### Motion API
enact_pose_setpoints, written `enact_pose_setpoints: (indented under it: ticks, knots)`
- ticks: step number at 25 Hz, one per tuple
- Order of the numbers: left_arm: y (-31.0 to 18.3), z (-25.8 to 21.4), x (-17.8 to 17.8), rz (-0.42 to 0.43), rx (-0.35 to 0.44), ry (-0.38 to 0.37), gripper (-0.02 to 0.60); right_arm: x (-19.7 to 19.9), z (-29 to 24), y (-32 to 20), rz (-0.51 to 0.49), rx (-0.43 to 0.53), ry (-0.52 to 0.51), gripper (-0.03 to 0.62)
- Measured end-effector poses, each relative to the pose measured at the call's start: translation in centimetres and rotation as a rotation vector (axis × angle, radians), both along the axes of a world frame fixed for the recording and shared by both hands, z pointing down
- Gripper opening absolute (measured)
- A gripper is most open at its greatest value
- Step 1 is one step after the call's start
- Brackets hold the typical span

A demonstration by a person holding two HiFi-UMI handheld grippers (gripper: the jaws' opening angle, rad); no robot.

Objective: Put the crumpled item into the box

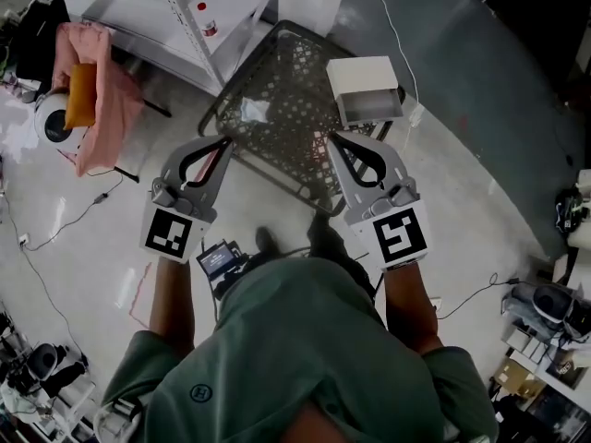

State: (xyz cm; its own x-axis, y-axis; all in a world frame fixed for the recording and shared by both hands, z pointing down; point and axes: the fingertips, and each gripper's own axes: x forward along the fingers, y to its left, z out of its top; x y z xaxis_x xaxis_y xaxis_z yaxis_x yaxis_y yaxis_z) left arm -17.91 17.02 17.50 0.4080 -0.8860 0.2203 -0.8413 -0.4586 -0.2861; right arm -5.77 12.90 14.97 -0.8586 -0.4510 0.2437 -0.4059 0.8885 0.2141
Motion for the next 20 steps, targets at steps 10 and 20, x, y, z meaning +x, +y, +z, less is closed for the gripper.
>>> enact_pose_setpoints:
  ticks: [10,20]
  knots:
    - [-7.1,1.4,2.2,-0.191,-0.035,0.023,0.003,1.2,1.4,-8.1,-0.187,-0.029,0.01,0.006]
    - [-11.0,4.7,2.1,-0.341,-0.091,-0.015,0.003,1.2,3.5,-12.7,-0.313,-0.071,0.005,0.006]
